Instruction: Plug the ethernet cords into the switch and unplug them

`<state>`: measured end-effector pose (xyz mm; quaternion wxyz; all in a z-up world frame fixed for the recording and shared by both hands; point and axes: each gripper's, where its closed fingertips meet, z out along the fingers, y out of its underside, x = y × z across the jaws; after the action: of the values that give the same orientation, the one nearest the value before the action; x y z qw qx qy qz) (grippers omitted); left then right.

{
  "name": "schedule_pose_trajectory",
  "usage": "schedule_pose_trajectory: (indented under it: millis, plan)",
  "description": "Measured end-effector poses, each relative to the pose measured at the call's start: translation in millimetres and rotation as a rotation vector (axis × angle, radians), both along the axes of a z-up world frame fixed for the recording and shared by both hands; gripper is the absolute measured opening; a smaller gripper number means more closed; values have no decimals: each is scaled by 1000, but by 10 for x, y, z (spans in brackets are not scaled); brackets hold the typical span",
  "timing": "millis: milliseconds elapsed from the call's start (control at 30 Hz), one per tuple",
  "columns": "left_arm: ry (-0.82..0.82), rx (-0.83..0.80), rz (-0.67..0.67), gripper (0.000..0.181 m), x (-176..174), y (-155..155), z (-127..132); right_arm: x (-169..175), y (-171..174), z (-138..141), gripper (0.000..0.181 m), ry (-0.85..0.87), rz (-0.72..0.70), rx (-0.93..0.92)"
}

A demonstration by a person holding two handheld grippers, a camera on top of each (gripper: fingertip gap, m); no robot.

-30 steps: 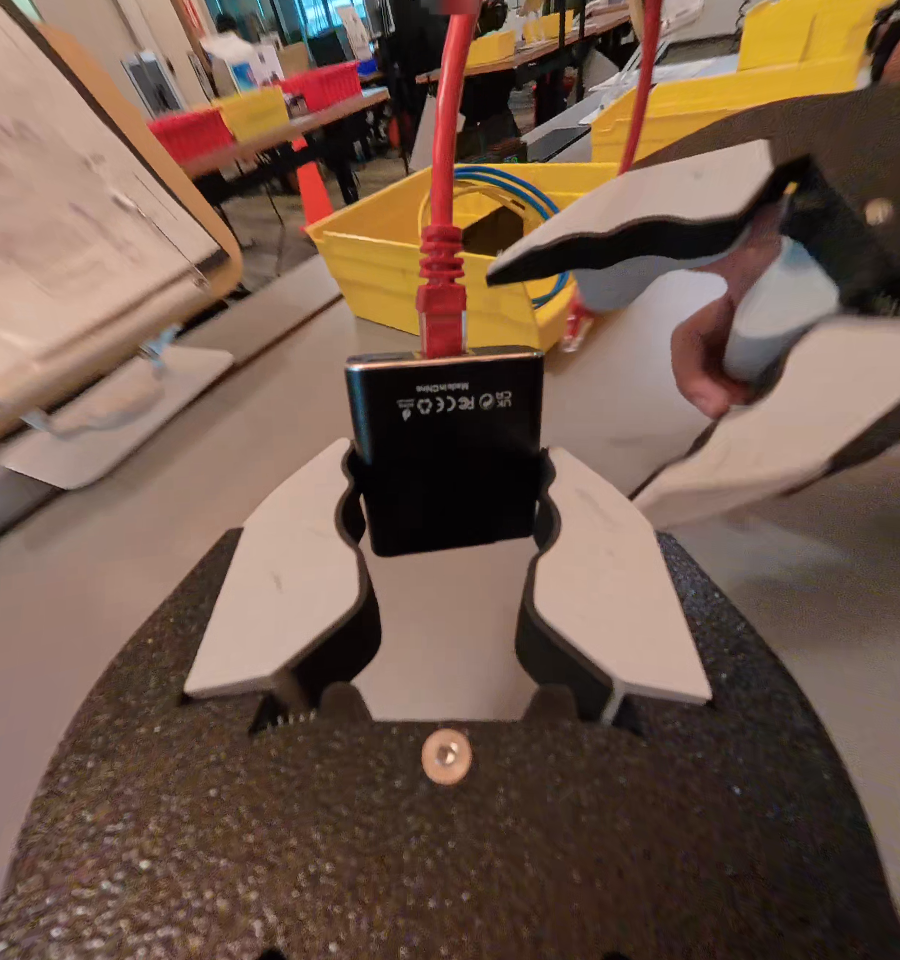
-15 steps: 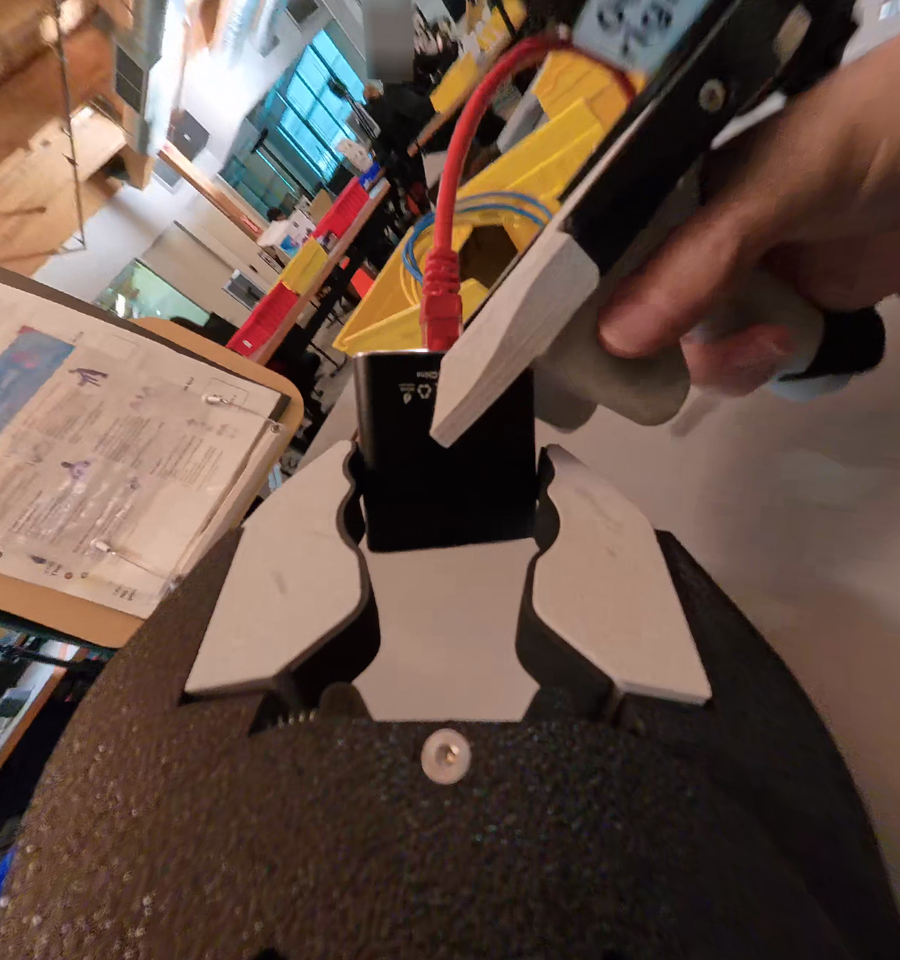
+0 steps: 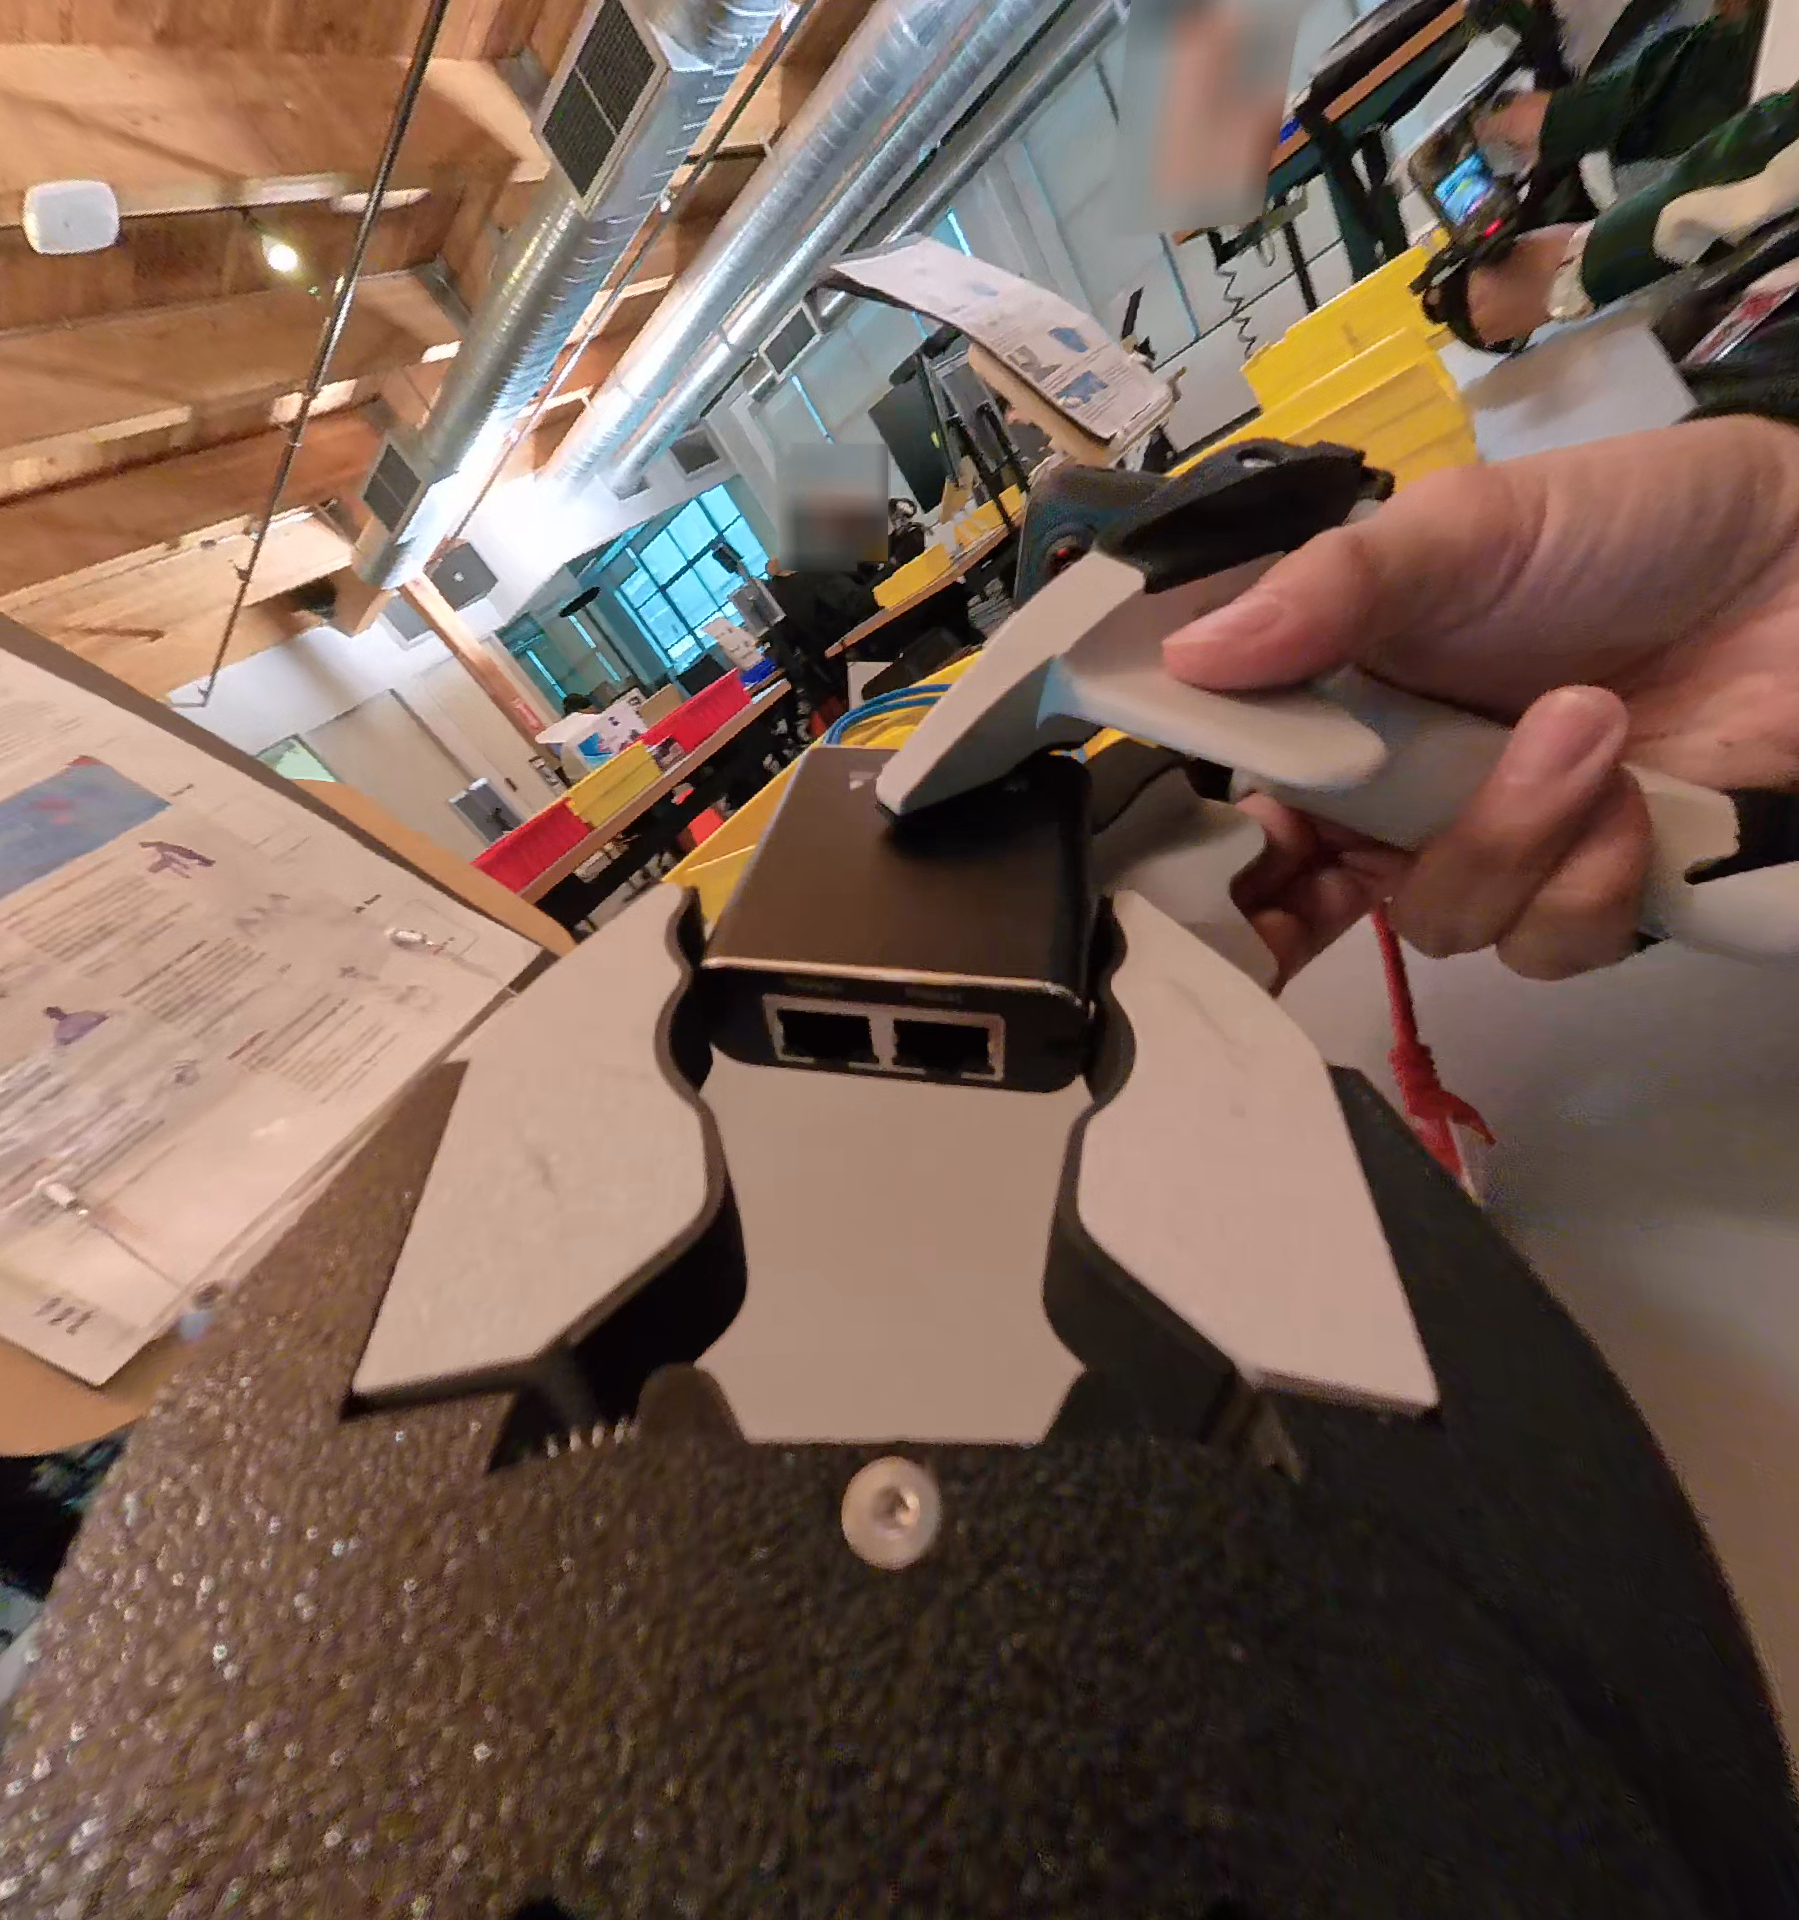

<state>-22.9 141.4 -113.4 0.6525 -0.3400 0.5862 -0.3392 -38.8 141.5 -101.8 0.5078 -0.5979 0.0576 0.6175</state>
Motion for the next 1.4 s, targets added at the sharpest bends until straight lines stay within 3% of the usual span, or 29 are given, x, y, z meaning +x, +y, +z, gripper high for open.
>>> schedule_pose_trajectory:
  millis: [333,667,833,1067,1267,1400]
  plan:
    - [-13,-139,-39,67,31,29,-69,45,49,-51,24,51,-56,-32]
    - [-7,-216,-23,67,72,65,-111,83,72,-67,26,-19,-98,-20]
    - [-75,-345,-28,67,7,194,-20,219,95,-4,47,-70,-213,31]
    - [-82,-316,19,67,11,232,-14,241,129,8,39,30,-259,27]
    - [-65,-267,75,67,75,191,-50,378,128,-12,15,207,-317,-3]
    - [-66,-270,99,66,94,189,-66,381,131,-27,14,229,-318,-14]
